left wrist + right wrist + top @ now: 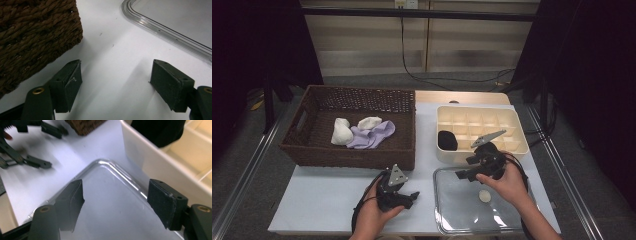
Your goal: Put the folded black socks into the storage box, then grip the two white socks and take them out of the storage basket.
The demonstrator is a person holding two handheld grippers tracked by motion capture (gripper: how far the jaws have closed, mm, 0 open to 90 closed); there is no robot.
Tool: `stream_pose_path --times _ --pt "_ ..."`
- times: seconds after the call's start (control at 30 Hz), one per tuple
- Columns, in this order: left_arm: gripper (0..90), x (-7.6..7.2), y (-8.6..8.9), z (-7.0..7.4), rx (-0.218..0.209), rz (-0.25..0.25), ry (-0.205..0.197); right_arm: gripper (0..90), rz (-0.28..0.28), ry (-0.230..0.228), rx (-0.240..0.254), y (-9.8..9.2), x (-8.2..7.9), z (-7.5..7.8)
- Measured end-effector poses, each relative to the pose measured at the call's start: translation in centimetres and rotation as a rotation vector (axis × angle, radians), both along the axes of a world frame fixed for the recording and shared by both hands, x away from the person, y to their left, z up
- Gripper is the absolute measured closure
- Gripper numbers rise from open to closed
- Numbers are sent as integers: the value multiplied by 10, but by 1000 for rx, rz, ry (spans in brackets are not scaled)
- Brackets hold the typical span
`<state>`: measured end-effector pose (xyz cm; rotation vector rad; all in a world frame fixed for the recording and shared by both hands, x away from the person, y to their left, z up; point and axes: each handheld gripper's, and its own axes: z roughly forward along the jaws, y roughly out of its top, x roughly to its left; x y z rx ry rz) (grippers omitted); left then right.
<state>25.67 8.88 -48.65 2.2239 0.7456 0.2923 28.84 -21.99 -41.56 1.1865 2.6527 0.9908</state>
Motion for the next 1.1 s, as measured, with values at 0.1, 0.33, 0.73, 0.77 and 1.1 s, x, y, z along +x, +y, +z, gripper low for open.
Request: stream_pose_path --times 0.1,0.33,0.73,0.77,1.1 --pt "246 0 0 0 0 0 1 262 0 5 14 -1 -6 -11" --pt "246 0 0 0 -4 1 4 223 -4 -14 9 -2 -19 -32" --pt "246 0 0 0 -7 2 6 168 5 -78 0 -6 -30 -51" --pt "246 0 0 0 -7 2 6 167 1 -79 -6 -6 -31 -53" --pt "240 0 0 0 -4 -4 4 128 35 -242 -28 -4 -46 -67"
